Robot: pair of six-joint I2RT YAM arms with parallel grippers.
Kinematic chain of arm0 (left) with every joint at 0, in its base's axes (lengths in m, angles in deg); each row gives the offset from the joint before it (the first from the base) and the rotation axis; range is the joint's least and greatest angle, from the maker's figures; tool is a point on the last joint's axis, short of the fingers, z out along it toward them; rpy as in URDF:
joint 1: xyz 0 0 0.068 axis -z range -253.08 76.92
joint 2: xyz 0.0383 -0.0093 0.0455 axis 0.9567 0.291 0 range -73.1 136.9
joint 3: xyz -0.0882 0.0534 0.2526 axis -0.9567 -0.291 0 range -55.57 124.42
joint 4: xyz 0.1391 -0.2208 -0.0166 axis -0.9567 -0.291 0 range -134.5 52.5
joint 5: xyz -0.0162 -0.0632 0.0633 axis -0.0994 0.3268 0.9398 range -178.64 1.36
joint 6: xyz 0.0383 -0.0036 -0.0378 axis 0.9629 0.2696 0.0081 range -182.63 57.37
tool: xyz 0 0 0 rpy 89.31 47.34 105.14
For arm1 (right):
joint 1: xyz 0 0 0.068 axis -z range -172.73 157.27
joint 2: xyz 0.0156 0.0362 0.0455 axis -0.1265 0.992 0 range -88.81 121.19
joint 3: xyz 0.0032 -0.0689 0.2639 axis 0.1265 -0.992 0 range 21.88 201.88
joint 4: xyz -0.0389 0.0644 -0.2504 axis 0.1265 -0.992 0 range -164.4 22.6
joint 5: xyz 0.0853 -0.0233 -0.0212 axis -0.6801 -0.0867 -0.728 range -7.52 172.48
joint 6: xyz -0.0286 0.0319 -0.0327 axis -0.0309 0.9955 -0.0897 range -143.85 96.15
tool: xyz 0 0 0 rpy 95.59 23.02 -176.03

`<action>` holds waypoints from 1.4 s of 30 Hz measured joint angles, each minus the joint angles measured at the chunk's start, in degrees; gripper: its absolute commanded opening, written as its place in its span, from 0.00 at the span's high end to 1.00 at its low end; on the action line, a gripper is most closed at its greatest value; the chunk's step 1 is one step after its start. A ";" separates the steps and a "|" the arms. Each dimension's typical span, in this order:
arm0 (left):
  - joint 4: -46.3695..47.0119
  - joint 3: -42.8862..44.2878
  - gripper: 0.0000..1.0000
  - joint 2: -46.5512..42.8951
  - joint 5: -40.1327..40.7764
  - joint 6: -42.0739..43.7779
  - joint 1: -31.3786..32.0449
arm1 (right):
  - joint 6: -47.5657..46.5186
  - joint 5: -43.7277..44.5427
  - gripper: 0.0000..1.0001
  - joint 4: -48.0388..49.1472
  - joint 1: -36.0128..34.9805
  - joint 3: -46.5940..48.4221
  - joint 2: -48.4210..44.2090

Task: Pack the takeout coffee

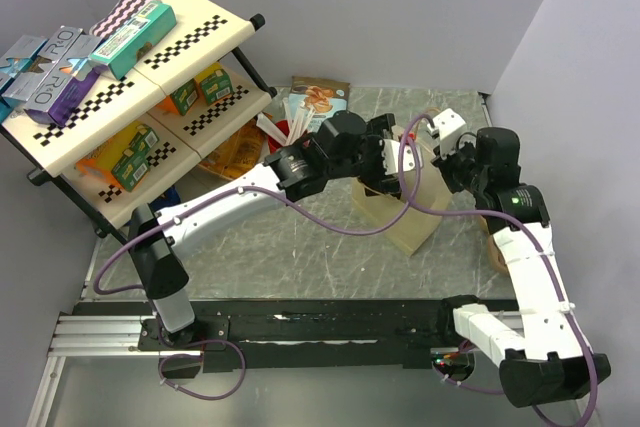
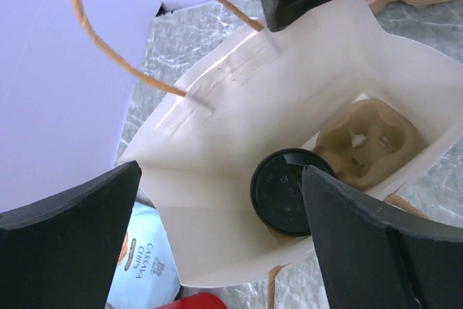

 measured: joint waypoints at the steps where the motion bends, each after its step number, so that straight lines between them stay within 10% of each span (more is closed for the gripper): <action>1: 0.00 0.00 0.01 0.00 0.11 -0.20 -0.17 | 0.02 -0.07 1.00 0.17 0.15 -0.15 0.17; 11: 0.33 0.04 0.01 -0.35 0.57 -2.99 -1.46 | 0.68 -0.42 0.60 0.13 1.07 -0.09 2.54; 42: -0.09 16.02 0.01 5.38 -0.96 -25.42 -5.14 | 8.26 -8.79 0.09 -6.03 1.64 12.92 4.13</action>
